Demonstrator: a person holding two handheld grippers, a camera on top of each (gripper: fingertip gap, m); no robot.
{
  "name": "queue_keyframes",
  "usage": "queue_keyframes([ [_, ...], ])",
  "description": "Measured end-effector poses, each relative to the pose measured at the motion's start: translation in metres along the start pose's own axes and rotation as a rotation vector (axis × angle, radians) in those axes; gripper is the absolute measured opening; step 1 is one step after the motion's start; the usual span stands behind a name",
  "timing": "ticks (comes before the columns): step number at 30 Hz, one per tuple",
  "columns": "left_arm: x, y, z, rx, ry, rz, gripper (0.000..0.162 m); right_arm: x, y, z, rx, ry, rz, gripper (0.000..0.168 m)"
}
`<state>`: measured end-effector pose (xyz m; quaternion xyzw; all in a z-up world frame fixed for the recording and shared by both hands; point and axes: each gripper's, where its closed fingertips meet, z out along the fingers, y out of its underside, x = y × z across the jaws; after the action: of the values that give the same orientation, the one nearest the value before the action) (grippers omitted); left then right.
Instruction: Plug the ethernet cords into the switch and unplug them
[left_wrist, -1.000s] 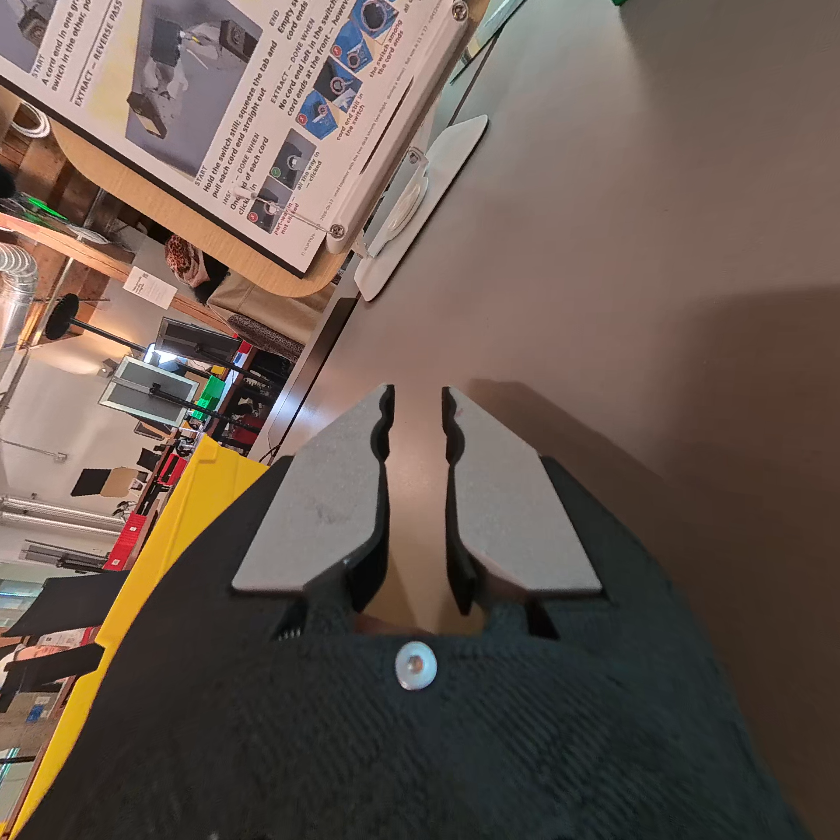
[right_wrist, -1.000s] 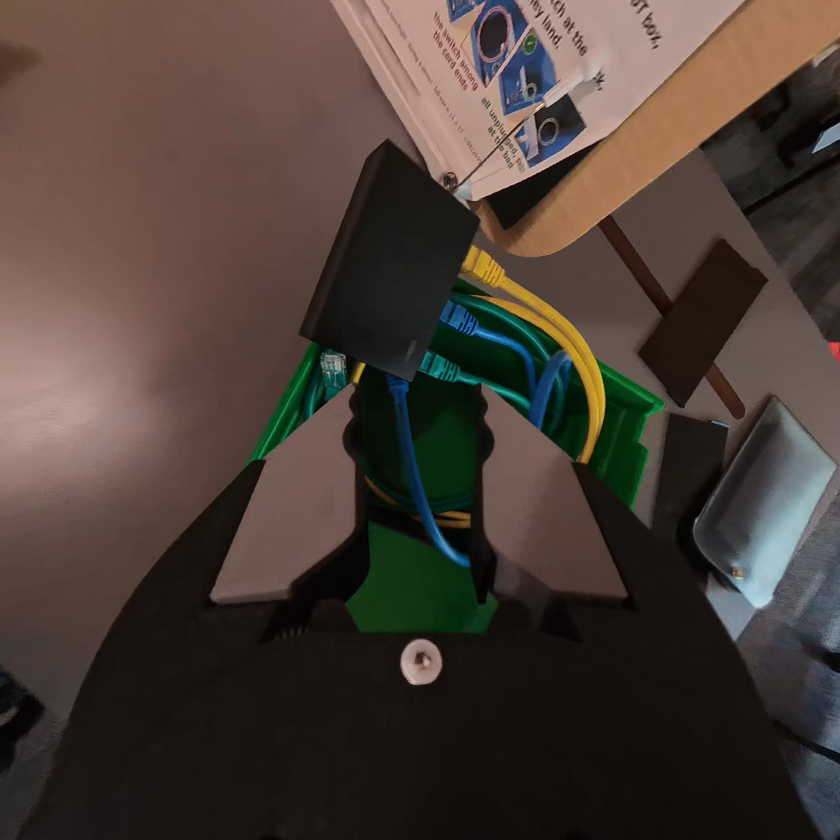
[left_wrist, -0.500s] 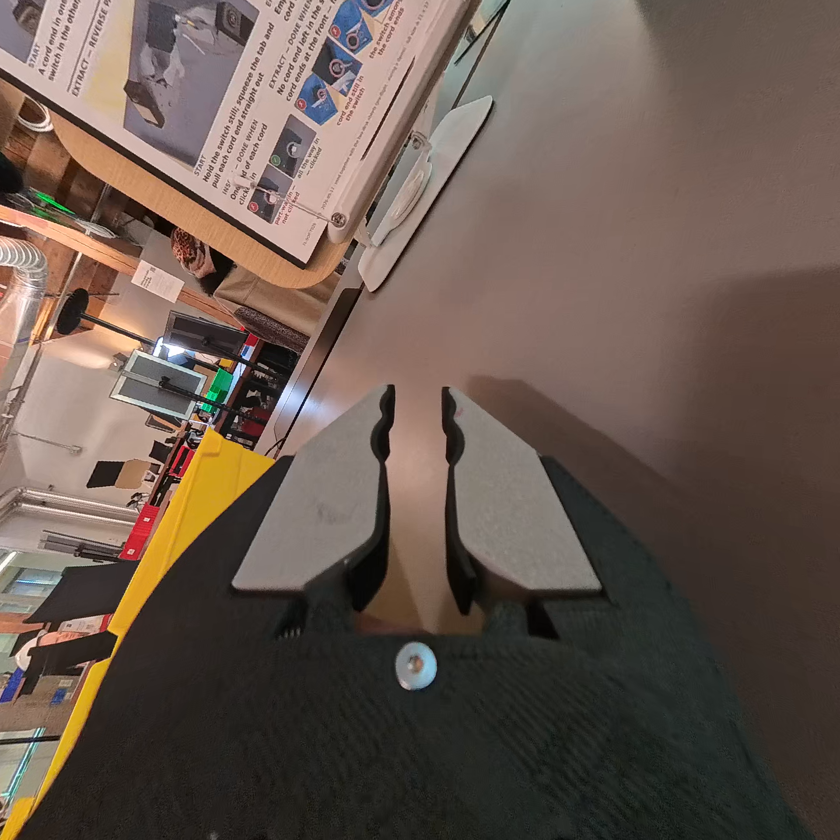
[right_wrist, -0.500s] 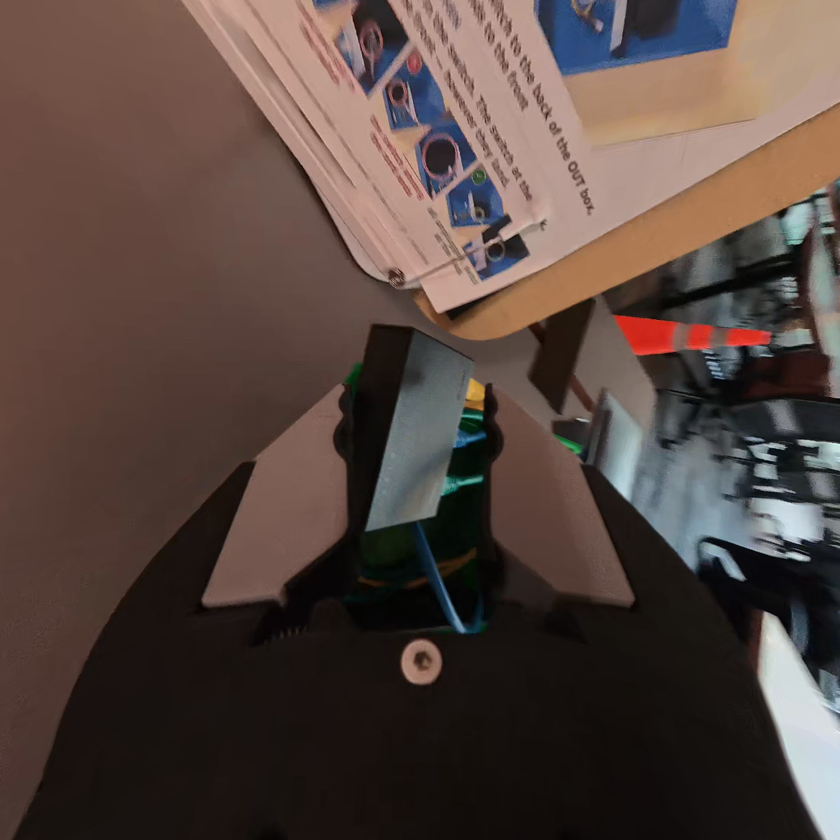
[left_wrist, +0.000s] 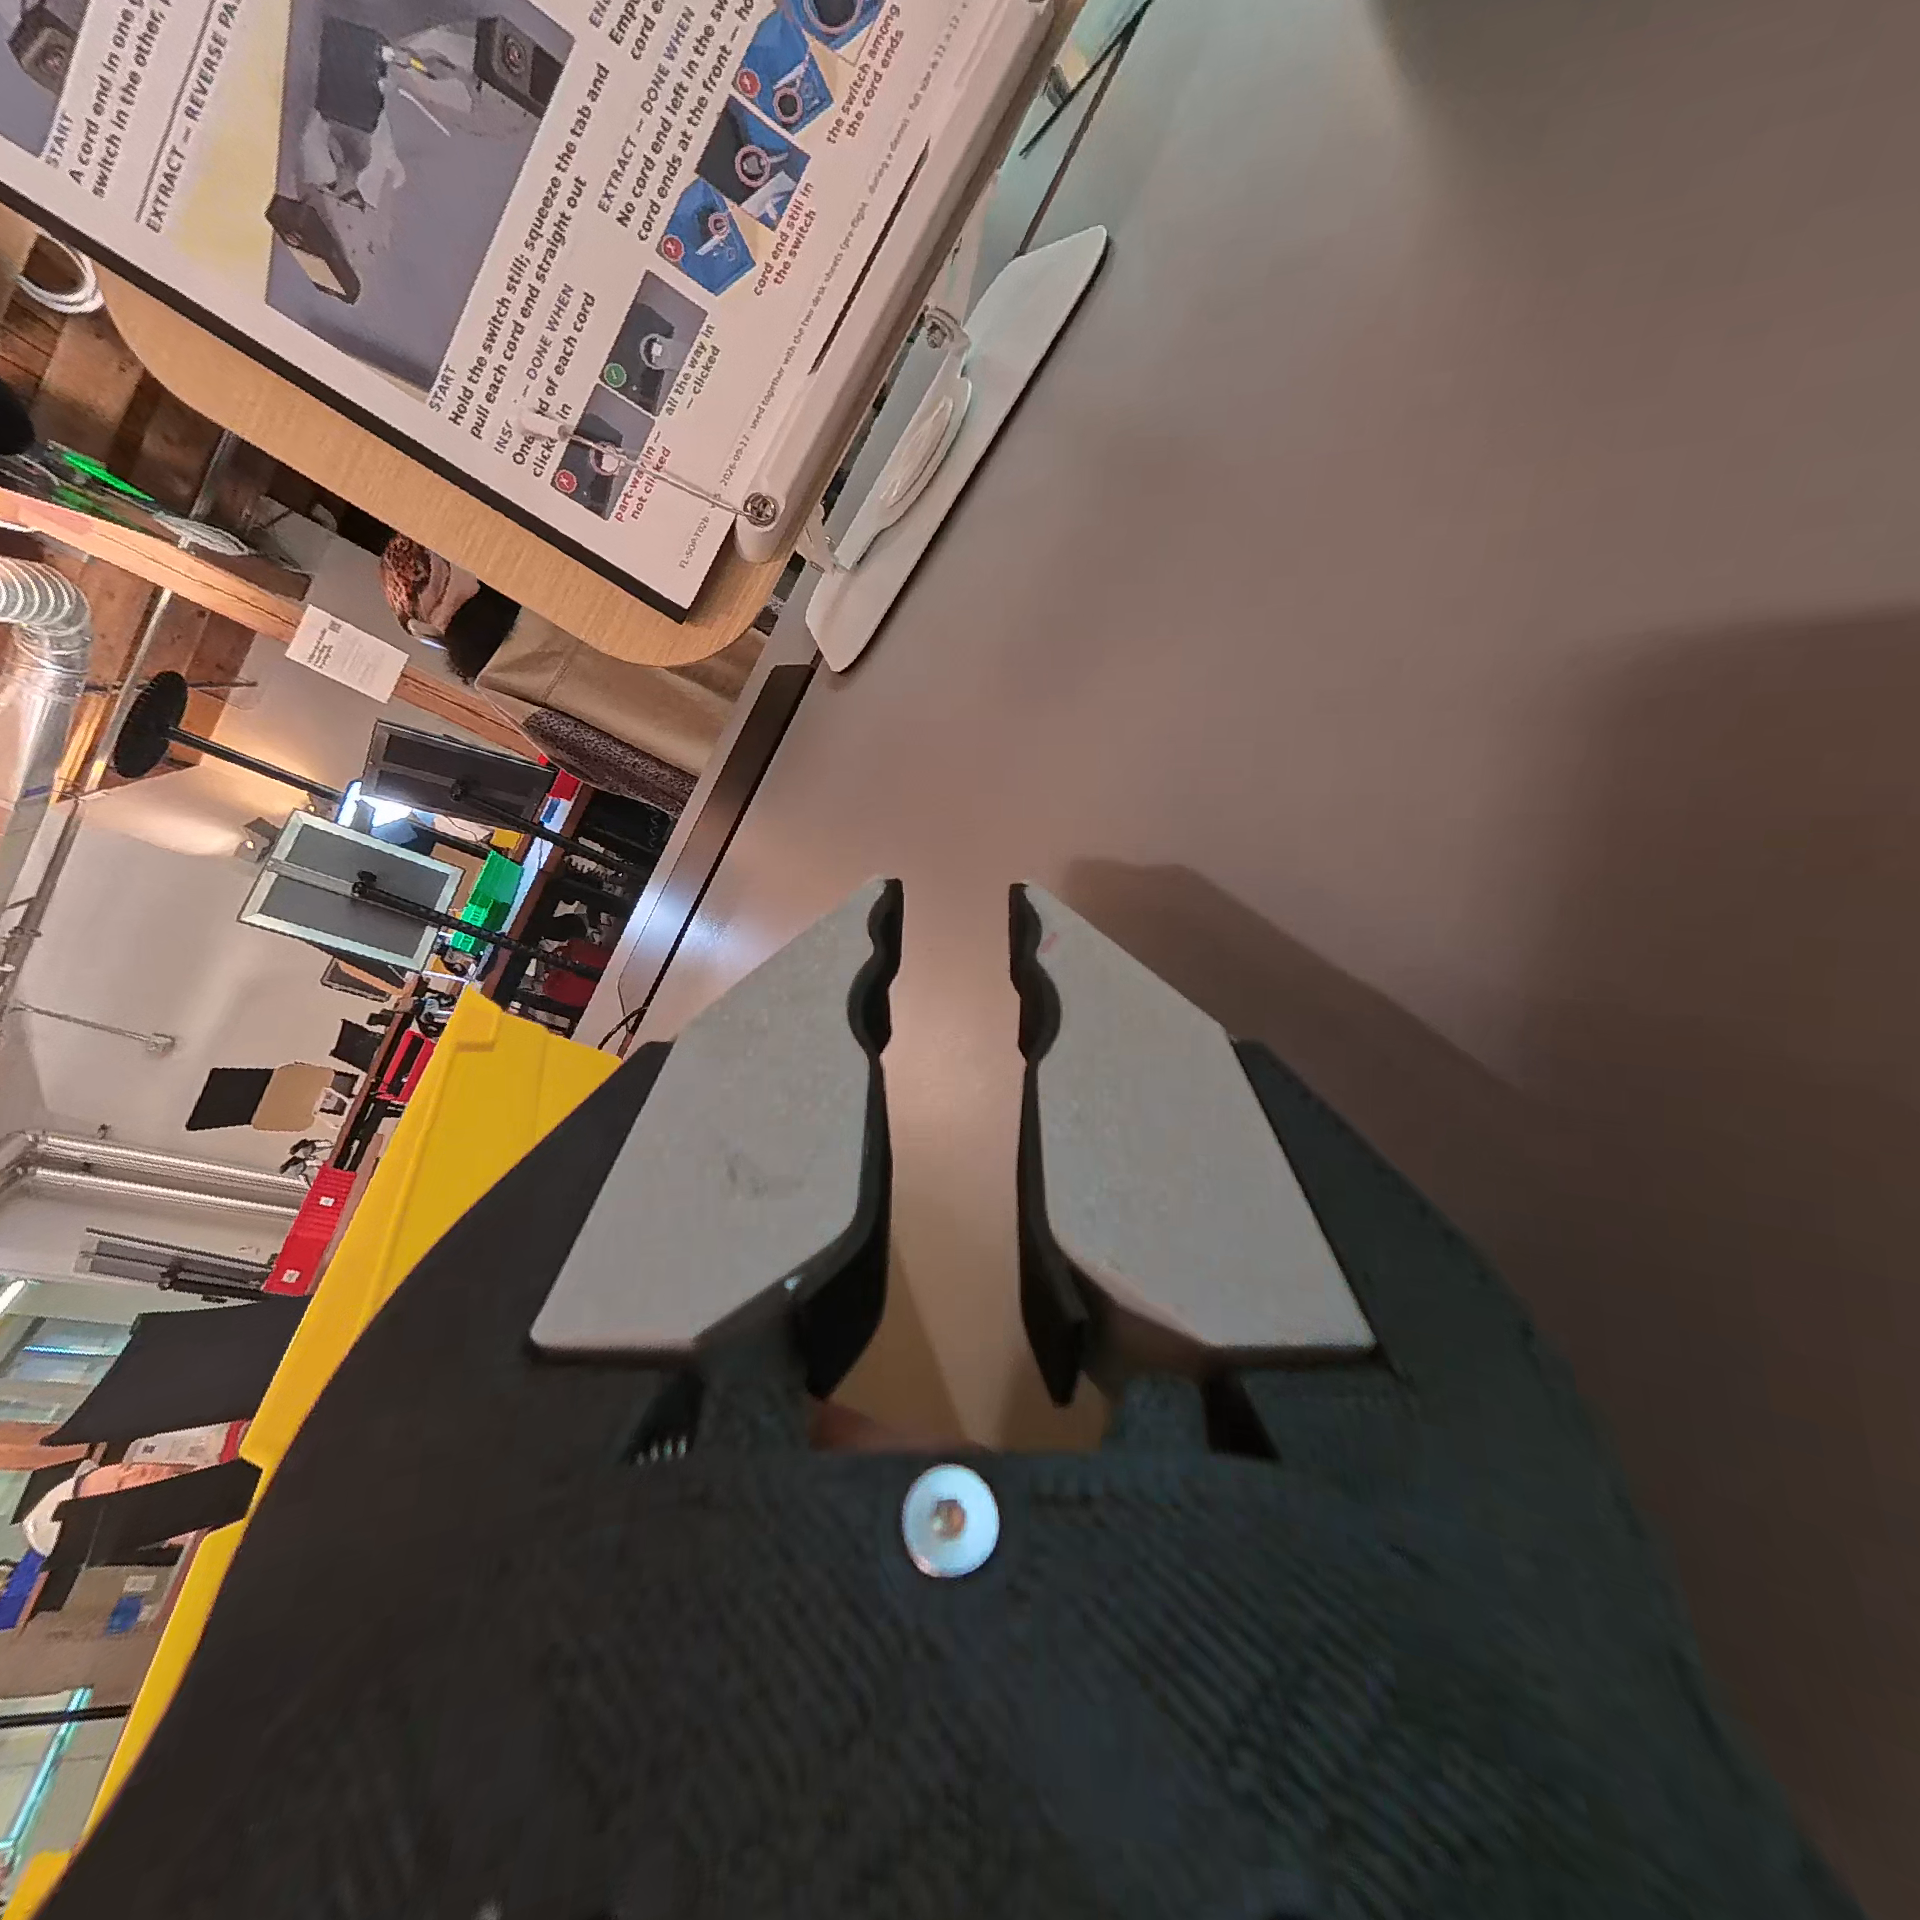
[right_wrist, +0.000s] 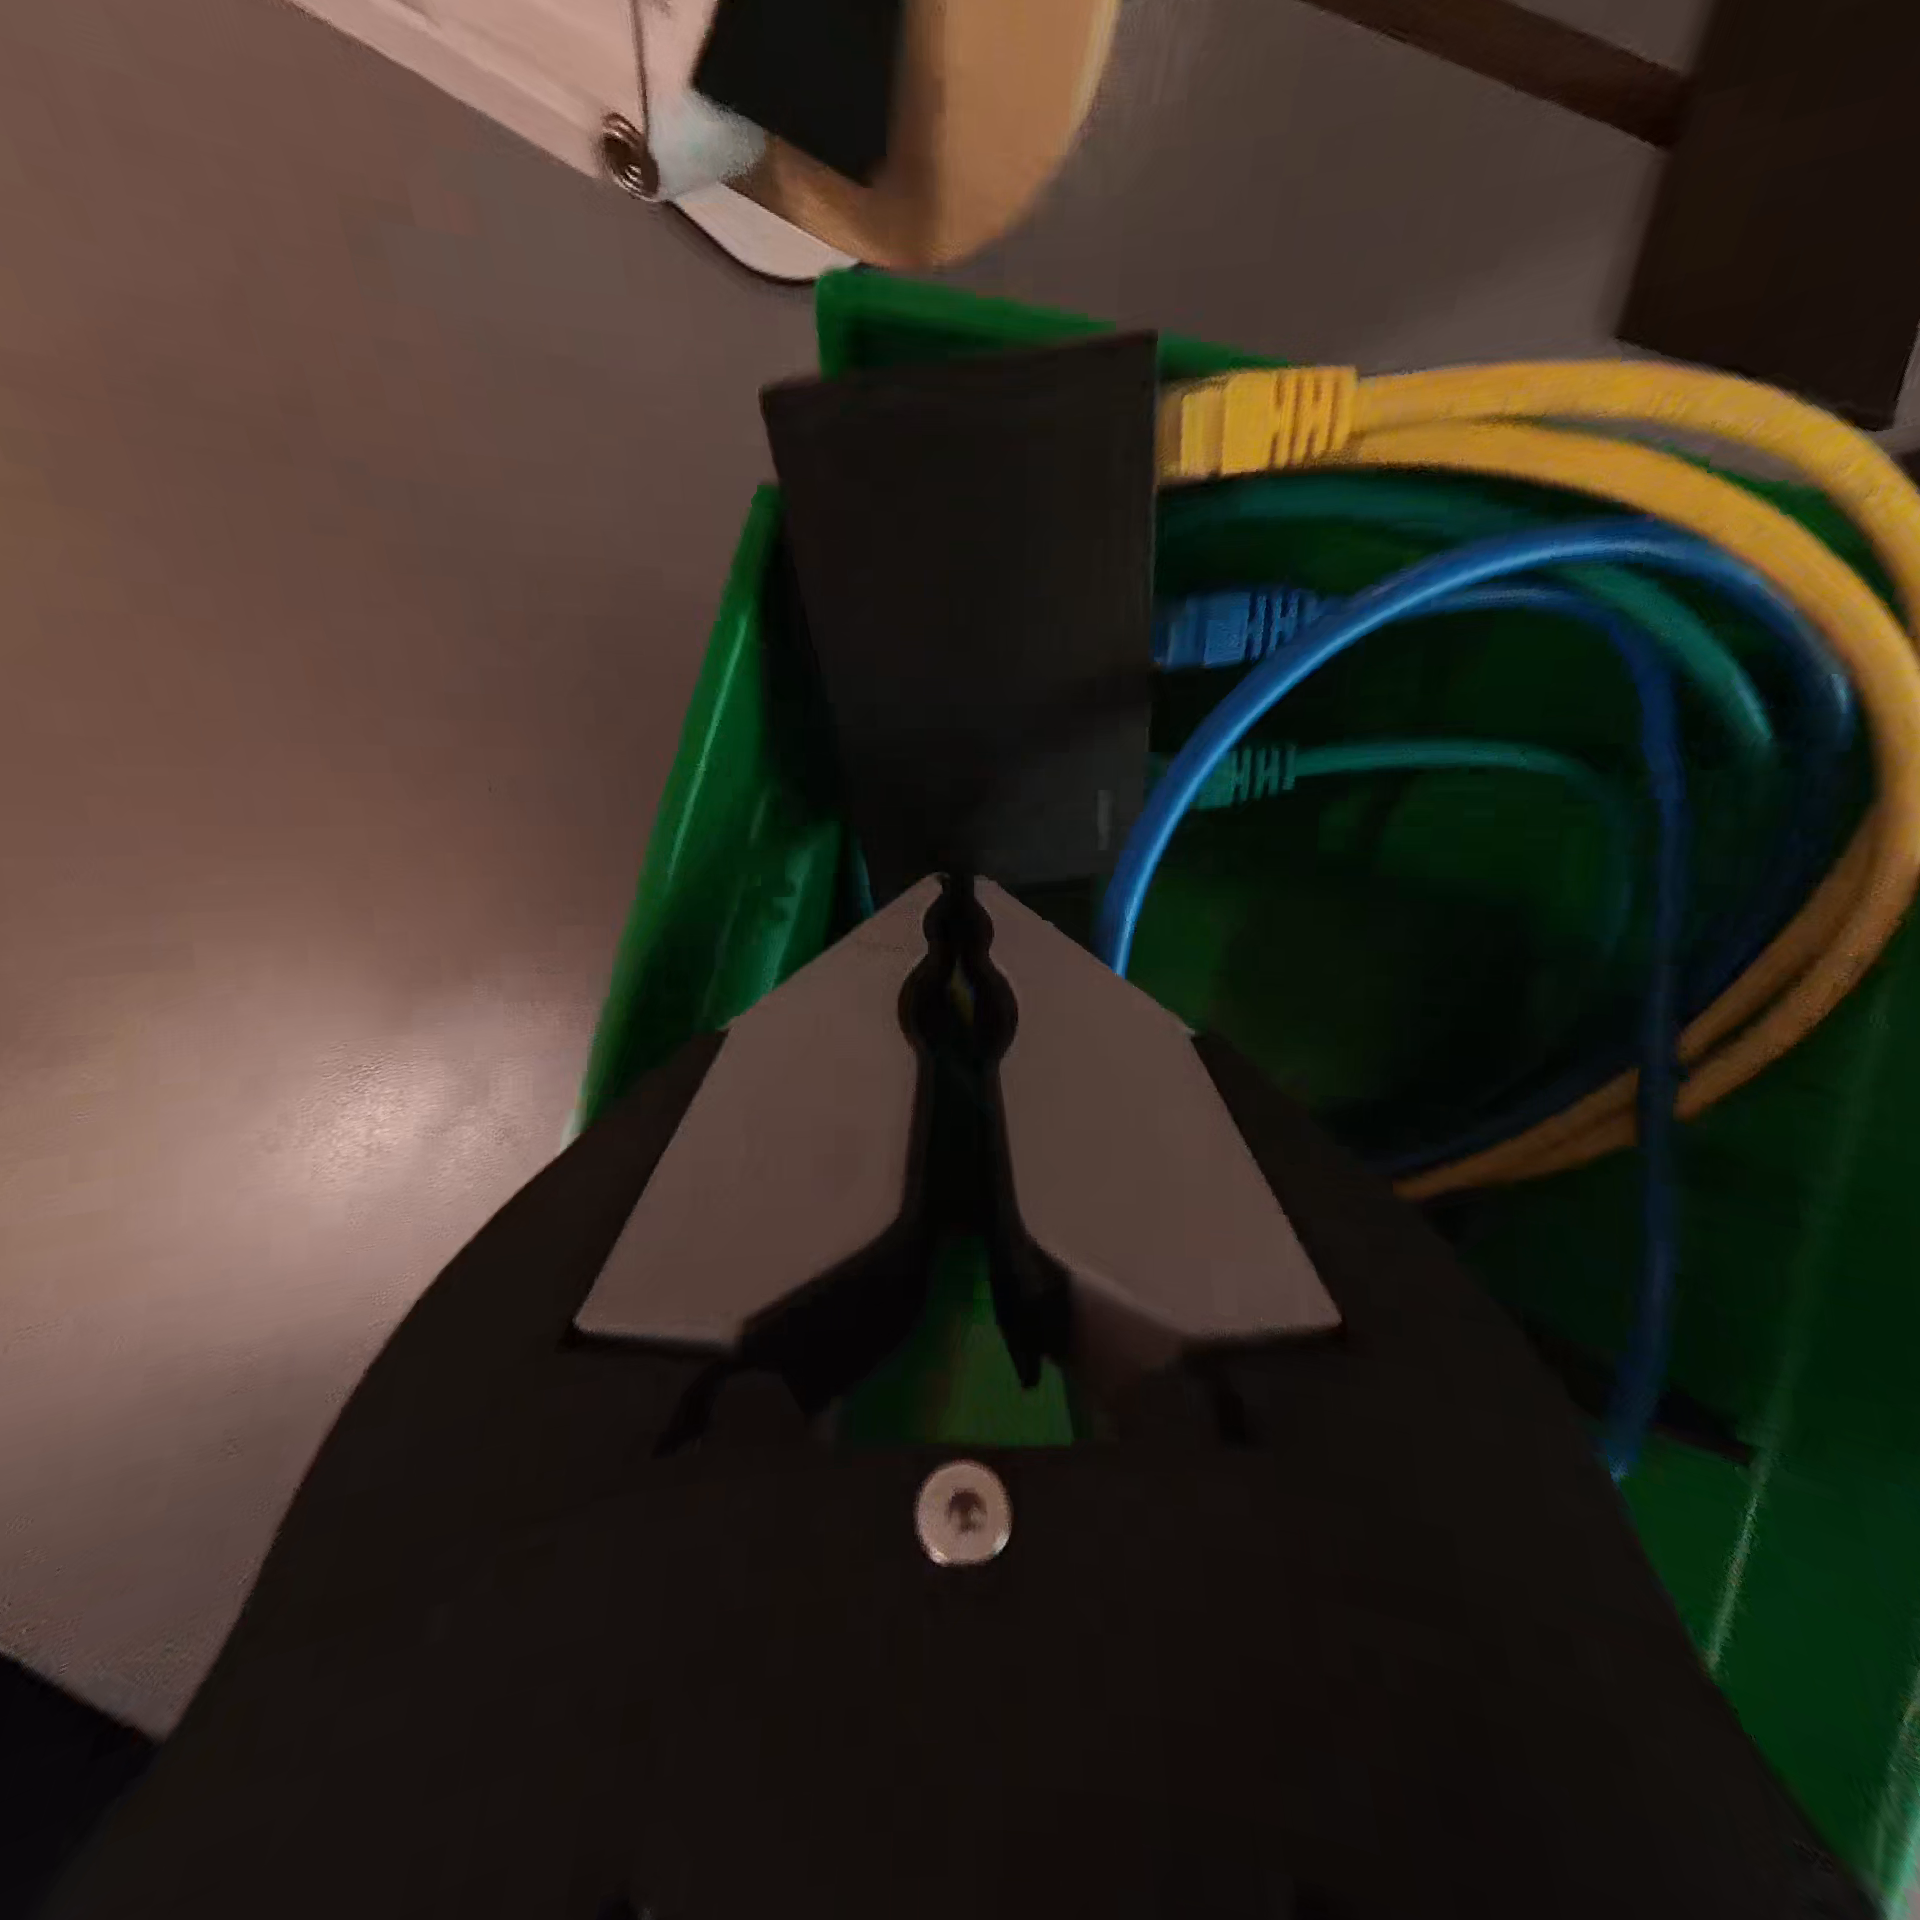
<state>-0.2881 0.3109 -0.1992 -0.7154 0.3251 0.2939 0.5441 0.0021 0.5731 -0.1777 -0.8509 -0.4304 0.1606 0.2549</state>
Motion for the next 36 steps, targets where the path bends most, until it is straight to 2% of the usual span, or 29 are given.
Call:
queue_keyframes([
  [5,0.002,0.001,0.002,-0.012,0.006,0.009,0.018,-0.006,-0.013,-0.019,0.145,-0.095,0.011,0.000],
  [8,0.002,0.002,0.002,-0.018,0.005,0.016,0.018,-0.008,-0.028,-0.047,0.251,-0.059,-0.015,0.000],
  [11,0.002,0.003,0.002,-0.020,0.003,0.015,0.018,-0.026,-0.034,-0.072,0.359,-0.087,-0.046,0.017],
  [13,0.002,0.003,0.002,-0.022,0.001,0.014,0.018,-0.040,-0.028,-0.084,0.414,-0.108,-0.064,0.033],
  [15,0.002,0.004,0.002,-0.027,0.002,0.020,0.018,-0.052,-0.019,-0.096,0.496,-0.114,-0.100,0.040],
  [19,0.002,0.008,0.001,-0.054,-0.019,0.037,0.021,-0.058,0.009,-0.114,0.636,-0.081,-0.113,0.060],
  [23,-0.011,0.006,-0.010,-0.094,-0.133,-0.042,0.026,-0.064,0.040,-0.129,0.734,-0.071,-0.074,0.073],
  [28,-0.001,-0.033,-0.062,-0.020,-0.066,-0.377,0.036,-0.068,0.077,-0.133,0.744,0.018,-0.117,0.084],
  [31,-0.016,-0.057,-0.108,0.034,-0.060,-0.509,0.052,-0.075,0.092,-0.130,0.697,0.043,-0.146,0.089],
  [33,-0.036,-0.060,-0.137,0.044,-0.081,-0.573,0.052,-0.079,0.095,-0.131,0.695,0.072,-0.165,0.090],
  [36,-0.069,-0.039,-0.168,-0.005,-0.128,-0.688,0.069,-0.085,0.096,-0.128,0.690,0.108,-0.177,0.092],
])
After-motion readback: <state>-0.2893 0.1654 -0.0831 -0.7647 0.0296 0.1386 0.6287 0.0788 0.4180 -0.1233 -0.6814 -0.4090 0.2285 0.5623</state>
